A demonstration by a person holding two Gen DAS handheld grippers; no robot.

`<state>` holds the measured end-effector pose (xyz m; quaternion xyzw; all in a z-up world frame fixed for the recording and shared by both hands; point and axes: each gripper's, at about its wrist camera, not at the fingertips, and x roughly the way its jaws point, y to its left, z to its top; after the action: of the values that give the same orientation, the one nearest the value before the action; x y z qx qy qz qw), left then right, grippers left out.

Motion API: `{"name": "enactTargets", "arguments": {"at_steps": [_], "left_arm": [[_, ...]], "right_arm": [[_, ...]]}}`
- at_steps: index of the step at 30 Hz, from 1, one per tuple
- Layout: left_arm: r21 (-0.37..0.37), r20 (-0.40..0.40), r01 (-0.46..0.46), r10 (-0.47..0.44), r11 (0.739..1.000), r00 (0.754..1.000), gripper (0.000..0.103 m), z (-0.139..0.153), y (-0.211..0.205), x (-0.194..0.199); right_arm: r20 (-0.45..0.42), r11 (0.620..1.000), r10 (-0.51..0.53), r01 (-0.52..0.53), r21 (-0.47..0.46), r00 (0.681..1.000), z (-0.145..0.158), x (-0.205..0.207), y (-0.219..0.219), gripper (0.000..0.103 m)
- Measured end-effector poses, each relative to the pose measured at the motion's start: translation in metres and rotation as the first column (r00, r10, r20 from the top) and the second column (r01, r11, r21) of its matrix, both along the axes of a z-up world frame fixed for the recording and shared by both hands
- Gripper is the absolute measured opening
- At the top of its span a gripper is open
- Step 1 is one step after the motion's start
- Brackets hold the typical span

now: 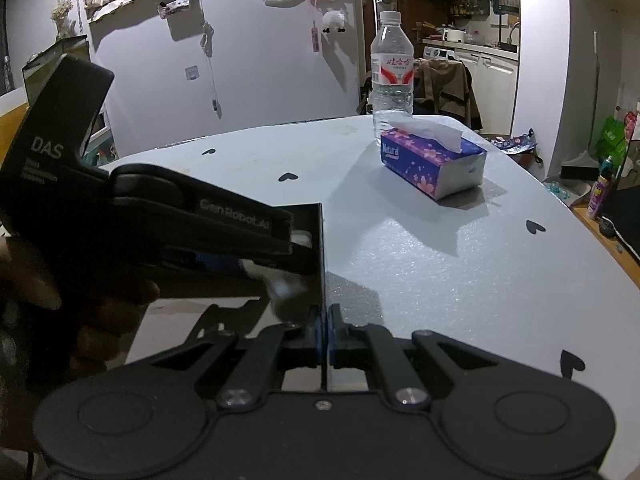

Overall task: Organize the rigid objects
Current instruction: 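Carry the hook into the black box and open the left gripper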

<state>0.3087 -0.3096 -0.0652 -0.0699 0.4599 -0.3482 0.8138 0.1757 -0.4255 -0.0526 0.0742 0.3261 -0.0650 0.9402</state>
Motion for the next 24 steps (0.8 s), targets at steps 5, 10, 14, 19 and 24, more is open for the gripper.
{"name": "enactTargets", "arguments": {"at_steps": [5, 10, 14, 19, 24], "left_arm": [[0.006, -0.008, -0.006, 0.006, 1.0, 1.0, 0.062, -0.001, -0.002, 0.002], [-0.001, 0.001, -0.009, 0.009, 1.0, 1.0, 0.069, 0.001, 0.001, 0.0], [-0.005, 0.03, 0.005, -0.005, 1.0, 1.0, 0.081, 0.01, 0.006, -0.006], [0.001, 0.085, 0.011, -0.011, 1.0, 0.996, 0.088, 0.023, 0.015, -0.019], [-0.019, 0.153, 0.016, -0.013, 1.0, 0.988, 0.103, 0.044, 0.033, -0.038]], "right_arm": [[0.0, 1.0, -0.001, 0.001, 0.002, 1.0, 0.0, 0.0, 0.0, 0.004], [0.0, 1.0, -0.002, 0.002, 0.005, 1.0, 0.0, 0.0, 0.0, 0.004], [-0.001, 1.0, -0.003, 0.003, 0.004, 1.0, 0.0, -0.001, 0.0, 0.004], [0.0, 1.0, -0.004, 0.004, 0.008, 1.0, -0.001, 0.0, -0.001, 0.004], [-0.004, 1.0, -0.004, 0.004, -0.001, 1.0, 0.0, 0.0, 0.0, 0.004]]}}
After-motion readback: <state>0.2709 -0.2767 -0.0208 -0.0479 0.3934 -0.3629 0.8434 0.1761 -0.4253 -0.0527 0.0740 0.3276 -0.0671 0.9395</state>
